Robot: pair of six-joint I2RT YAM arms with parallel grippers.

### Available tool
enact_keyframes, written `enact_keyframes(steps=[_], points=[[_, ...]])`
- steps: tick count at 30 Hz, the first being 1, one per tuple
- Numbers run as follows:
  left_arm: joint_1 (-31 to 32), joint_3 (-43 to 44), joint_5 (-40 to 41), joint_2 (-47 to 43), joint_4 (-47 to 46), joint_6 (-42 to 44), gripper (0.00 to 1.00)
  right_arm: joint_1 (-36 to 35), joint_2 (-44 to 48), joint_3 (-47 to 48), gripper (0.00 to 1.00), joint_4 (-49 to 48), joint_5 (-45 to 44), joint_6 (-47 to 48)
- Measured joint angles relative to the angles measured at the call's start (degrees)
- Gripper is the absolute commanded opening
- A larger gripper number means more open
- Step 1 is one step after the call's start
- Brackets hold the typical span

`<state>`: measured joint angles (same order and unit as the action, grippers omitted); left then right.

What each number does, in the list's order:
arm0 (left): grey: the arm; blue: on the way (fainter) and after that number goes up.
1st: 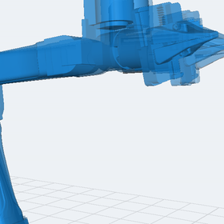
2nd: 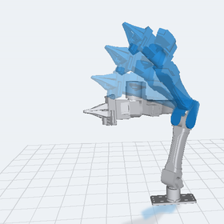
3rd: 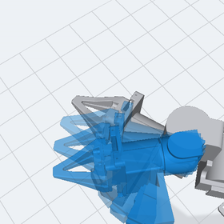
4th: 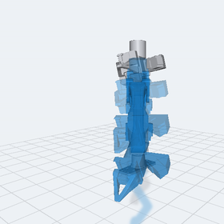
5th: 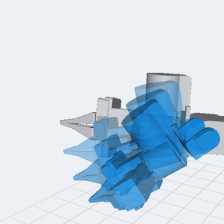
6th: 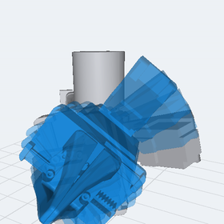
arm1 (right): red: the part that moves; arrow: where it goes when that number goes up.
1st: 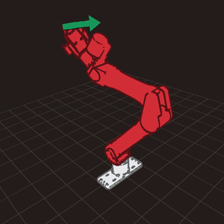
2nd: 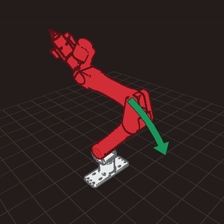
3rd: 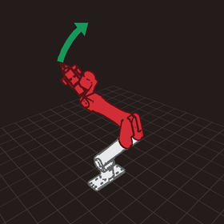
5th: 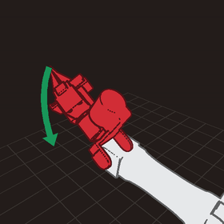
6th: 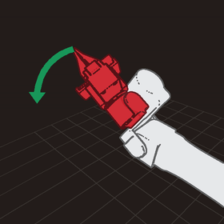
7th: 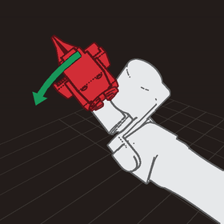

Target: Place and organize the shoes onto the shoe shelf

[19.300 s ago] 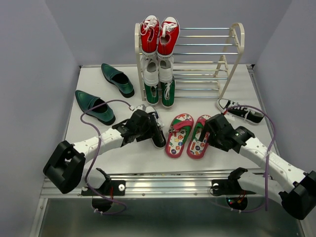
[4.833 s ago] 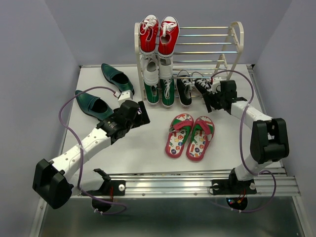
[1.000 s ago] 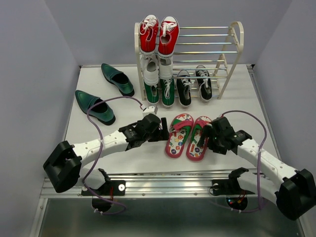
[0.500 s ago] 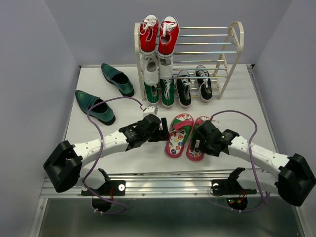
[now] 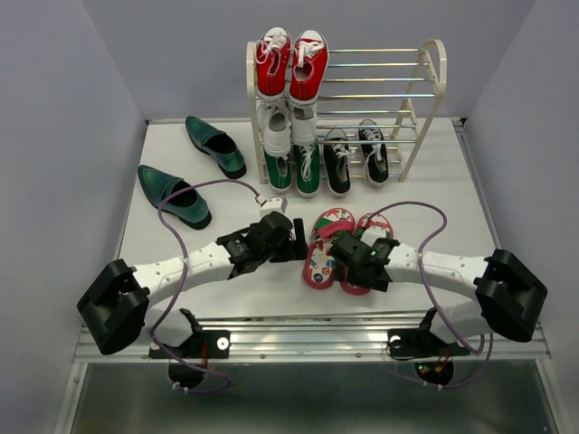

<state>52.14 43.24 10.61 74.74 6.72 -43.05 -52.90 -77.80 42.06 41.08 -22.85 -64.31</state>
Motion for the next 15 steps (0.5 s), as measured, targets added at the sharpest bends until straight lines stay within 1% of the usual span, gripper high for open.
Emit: enact_keyframes(steps=[5, 15], points=[[0.02, -1.27, 0.35, -1.2, -0.13, 0.17, 0.99, -2.36, -3.08, 1.51, 1.0, 1.55, -4.22, -5.64], [0.0, -3.34, 1.55, -5.51, -0.09, 0.15, 0.99, -2.8, -5.18, 0.98, 1.0, 1.31, -6.43, -11.61]])
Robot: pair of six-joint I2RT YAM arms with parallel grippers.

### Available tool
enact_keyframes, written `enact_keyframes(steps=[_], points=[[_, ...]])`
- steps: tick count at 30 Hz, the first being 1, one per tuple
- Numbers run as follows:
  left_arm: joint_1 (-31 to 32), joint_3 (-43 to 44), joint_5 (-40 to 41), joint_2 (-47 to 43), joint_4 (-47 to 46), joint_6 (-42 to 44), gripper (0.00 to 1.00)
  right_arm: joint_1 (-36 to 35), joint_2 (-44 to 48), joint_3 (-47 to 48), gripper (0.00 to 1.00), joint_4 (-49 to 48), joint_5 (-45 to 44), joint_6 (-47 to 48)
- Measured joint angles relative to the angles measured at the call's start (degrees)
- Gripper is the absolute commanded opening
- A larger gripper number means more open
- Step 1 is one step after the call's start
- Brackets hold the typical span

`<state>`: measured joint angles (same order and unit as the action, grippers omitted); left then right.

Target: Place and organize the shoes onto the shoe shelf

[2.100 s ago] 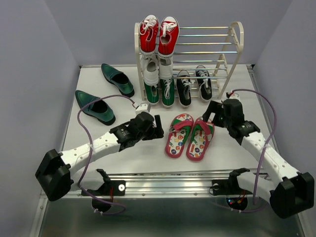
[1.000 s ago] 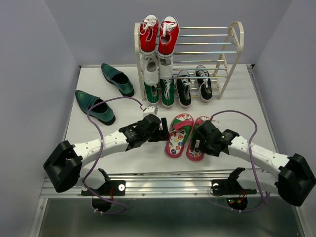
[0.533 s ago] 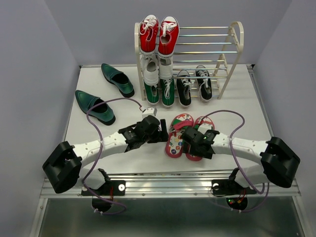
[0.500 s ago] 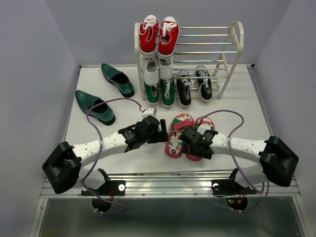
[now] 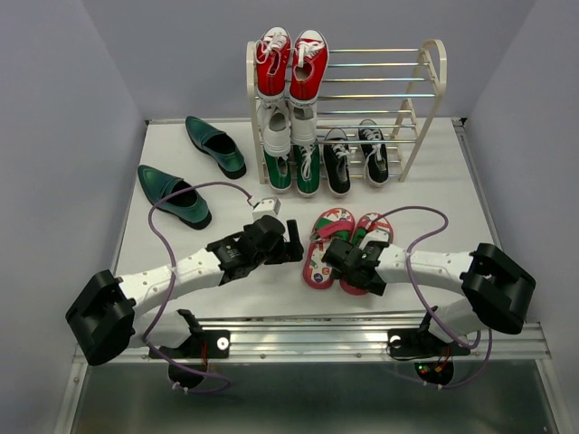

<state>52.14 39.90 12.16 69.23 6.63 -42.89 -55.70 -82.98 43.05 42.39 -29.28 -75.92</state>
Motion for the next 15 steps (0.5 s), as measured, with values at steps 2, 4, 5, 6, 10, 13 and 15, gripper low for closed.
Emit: enact_keyframes(steps=[2, 4, 5, 6, 10, 13, 15], points=[[0.0, -0.02, 0.2, -0.09, 0.07, 0.02, 0.99, -0.35, -0.02, -0.15, 1.0, -0.09, -0.68, -0.55], [0.0, -0.02, 0.33, -0.09, 0.09, 0.0, 0.99, -0.57, -0.33, -0.15, 1.0, -0.13, -1.25, -0.9], [0.0, -0.02, 0.37, -0.09, 0.07, 0.0, 0.99, -0.66, -0.44, -0.15, 1.0, -0.17, -1.57, -1.05], [0.0, -0.02, 0.37, -0.09, 0.11, 0.0, 0.99, -0.7, -0.5, -0.15, 1.0, -0.2, -1.7, -1.14], [0.02, -0.02, 0.46, -0.09, 0.26, 0.0, 0.99, -0.61, -0.81, -0.2, 1.0, -0.72, -1.92, -1.18], [0.0, -0.02, 0.52, -0.09, 0.42, 0.0, 0.99, 0.07, -1.01, -0.68, 1.0, -1.64, -1.6, -0.44], [0.0, -0.02, 0.52, -0.09, 0.5, 0.02, 0.99, 0.81, -1.03, -1.46, 1.0, -2.62, -1.62, 0.55]])
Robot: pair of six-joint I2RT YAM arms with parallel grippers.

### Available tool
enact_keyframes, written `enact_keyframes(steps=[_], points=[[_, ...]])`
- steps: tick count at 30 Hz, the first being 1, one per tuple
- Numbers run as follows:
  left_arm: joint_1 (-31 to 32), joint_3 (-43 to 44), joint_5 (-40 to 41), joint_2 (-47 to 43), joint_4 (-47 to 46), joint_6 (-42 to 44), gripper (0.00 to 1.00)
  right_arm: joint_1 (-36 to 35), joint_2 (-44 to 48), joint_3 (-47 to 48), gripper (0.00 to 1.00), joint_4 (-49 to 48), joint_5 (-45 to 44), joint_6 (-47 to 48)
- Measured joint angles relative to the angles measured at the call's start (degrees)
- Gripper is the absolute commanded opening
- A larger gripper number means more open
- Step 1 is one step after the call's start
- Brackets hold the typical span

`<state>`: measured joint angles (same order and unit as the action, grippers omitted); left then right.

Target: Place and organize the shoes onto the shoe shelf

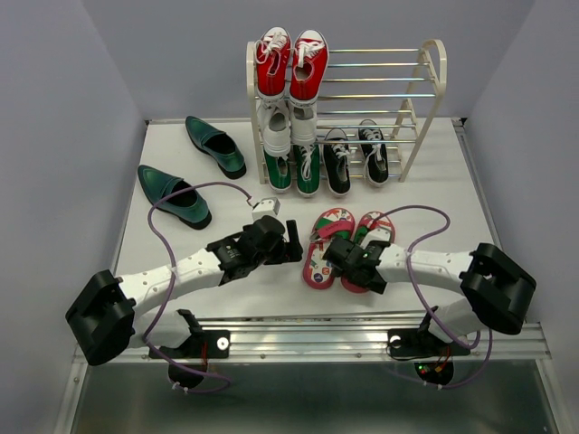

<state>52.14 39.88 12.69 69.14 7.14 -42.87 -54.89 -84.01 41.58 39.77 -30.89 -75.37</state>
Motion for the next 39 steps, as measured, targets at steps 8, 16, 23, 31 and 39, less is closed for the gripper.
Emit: enact_keyframes(steps=[8, 16, 23, 31, 39], points=[[0.02, 0.0, 0.0, 0.13, 0.57, 0.0, 0.99, 1.31, 0.79, -1.03, 0.29, -1.88, -0.94, 2.45], [0.0, 0.0, 0.04, 0.13, 0.9, -0.02, 0.99, 2.75, 4.09, -2.08, 0.01, -0.52, -4.04, 4.02], [0.02, 0.44, 0.26, 0.48, 1.2, -0.02, 0.99, 3.63, 12.33, 1.14, 0.01, 10.95, -9.92, 7.8], [0.02, 1.53, 0.46, 2.4, 1.31, -0.02, 0.99, 3.63, 23.45, 6.54, 0.01, 12.72, -12.22, 17.2], [0.02, 2.27, 0.7, 3.23, 1.42, -0.02, 0.99, 3.63, 26.21, 9.88, 0.01, 12.87, -10.71, 29.44]])
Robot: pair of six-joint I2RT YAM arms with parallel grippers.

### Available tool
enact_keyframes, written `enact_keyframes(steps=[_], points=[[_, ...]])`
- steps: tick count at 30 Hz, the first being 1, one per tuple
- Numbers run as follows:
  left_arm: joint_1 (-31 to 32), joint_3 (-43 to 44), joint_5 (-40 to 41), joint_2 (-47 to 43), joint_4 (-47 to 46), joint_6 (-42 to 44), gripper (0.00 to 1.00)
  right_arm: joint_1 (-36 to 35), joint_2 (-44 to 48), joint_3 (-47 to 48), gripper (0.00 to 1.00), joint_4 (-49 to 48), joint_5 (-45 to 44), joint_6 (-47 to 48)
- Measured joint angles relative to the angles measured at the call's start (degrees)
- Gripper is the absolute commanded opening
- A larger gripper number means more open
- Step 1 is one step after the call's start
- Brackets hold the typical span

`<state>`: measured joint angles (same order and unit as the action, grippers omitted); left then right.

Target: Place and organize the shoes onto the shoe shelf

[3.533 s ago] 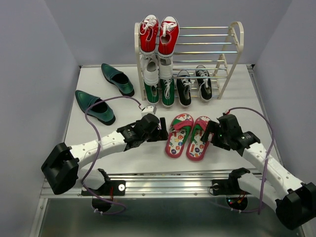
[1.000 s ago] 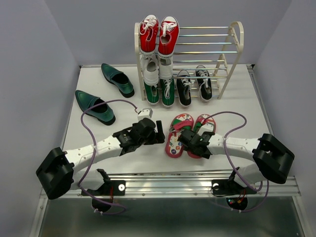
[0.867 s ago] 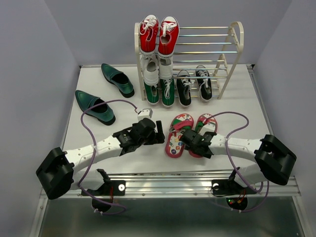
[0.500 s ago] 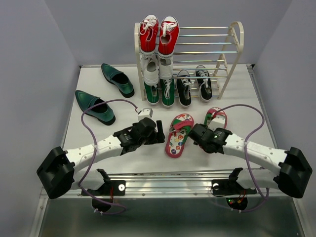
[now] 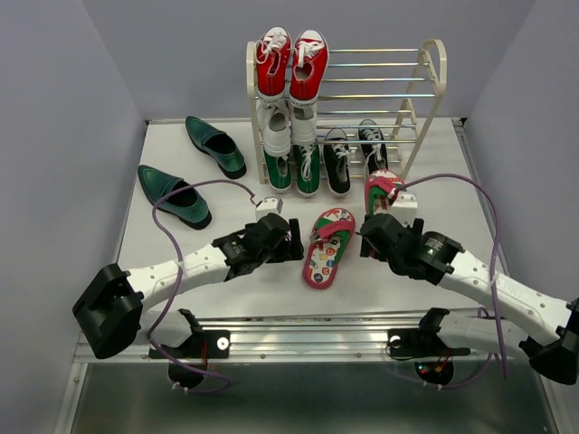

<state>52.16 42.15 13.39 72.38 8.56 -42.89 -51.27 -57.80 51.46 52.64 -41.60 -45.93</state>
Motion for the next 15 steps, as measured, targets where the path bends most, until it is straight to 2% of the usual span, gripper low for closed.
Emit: enact_keyframes(steps=[7, 15], points=[[-0.02, 0.0, 0.61, 0.11, -0.02, 0.04, 0.99, 0.0, 1.7, 8.02, 0.01, -1.22, 4.44, 11.56], [-0.02, 1.01, 0.68, 1.03, -0.15, 0.52, 0.99, 0.0, -9.27, 17.22, 0.01, -4.11, 0.59, 16.68]])
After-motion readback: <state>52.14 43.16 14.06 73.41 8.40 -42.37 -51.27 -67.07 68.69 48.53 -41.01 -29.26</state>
